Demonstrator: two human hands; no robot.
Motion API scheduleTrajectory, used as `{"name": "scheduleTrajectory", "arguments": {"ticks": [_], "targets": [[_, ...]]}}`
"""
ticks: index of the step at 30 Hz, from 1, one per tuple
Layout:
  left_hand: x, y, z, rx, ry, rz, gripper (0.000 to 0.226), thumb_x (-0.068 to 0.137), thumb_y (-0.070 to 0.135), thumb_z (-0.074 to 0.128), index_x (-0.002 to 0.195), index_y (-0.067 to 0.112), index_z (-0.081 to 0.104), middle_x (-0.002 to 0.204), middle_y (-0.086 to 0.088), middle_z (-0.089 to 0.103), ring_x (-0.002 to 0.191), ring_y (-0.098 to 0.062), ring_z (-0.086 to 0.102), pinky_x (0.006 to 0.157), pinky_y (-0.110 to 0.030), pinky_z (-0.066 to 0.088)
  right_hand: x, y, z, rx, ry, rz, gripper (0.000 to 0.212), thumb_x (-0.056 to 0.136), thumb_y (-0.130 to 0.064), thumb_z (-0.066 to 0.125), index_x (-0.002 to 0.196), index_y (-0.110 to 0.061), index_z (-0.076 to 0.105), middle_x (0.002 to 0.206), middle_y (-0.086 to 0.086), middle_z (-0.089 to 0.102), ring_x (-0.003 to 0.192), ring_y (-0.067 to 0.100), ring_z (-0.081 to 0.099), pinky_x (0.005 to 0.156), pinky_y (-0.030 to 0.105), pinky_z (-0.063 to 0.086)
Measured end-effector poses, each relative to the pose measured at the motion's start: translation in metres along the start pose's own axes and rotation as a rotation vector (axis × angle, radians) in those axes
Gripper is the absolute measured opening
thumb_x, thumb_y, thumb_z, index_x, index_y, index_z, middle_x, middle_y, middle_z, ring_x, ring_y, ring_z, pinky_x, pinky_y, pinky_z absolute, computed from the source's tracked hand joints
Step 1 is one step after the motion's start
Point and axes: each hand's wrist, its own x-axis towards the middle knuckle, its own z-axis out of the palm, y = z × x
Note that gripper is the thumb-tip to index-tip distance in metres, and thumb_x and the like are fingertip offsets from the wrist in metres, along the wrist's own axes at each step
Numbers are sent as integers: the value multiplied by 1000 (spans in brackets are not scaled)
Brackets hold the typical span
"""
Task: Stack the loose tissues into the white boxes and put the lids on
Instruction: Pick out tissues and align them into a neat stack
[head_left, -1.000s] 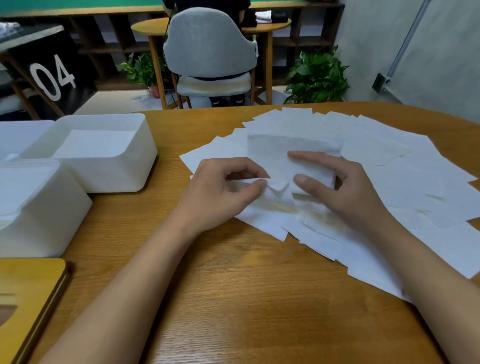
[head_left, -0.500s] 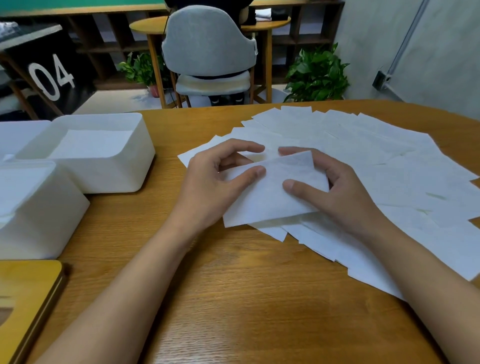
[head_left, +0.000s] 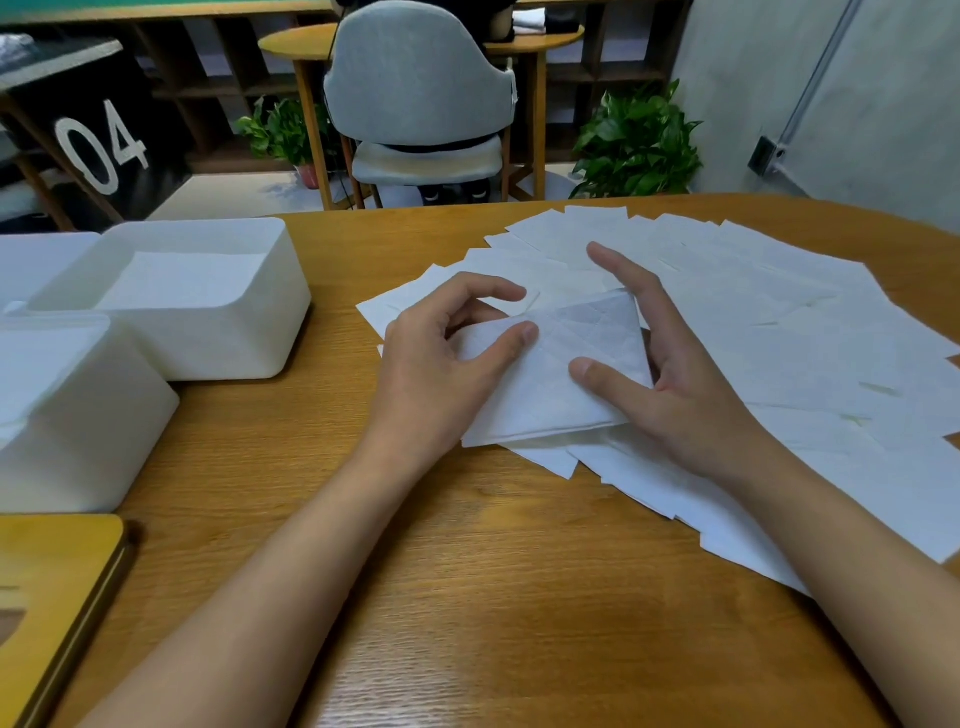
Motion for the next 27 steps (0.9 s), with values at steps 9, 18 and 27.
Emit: {"name": "scheduleTrajectory", "arguments": {"ticks": [9, 18, 27], "targets": [[0, 6, -4, -213, -106, -313, 52, 92, 40, 78, 138, 42, 55, 120, 13, 68, 101, 14, 64, 81, -10, 50, 3, -1, -8, 239, 123, 13, 67, 100, -5, 64, 150, -41, 39, 138, 1, 62, 112, 23, 71, 86, 36, 62], [4, -15, -2, -71, -92, -169, 51, 97, 32, 76, 141, 36, 51, 112, 5, 76, 103, -8, 72, 86, -32, 61, 3, 3, -13, 15, 71, 114, 29, 99, -7, 67, 118, -26, 78, 120, -22, 74, 115, -5, 65, 90, 9, 47], [15, -43, -13, 532, -214, -5, 53, 96, 31, 70, 147, 28, 56, 139, 13, 65, 129, -10, 58, 103, -29, 45, 6, 11, -20, -76, 322, 161, 34, 99, -4, 64, 118, -28, 78, 119, -27, 73, 120, -17, 57, 98, -1, 37]]}}
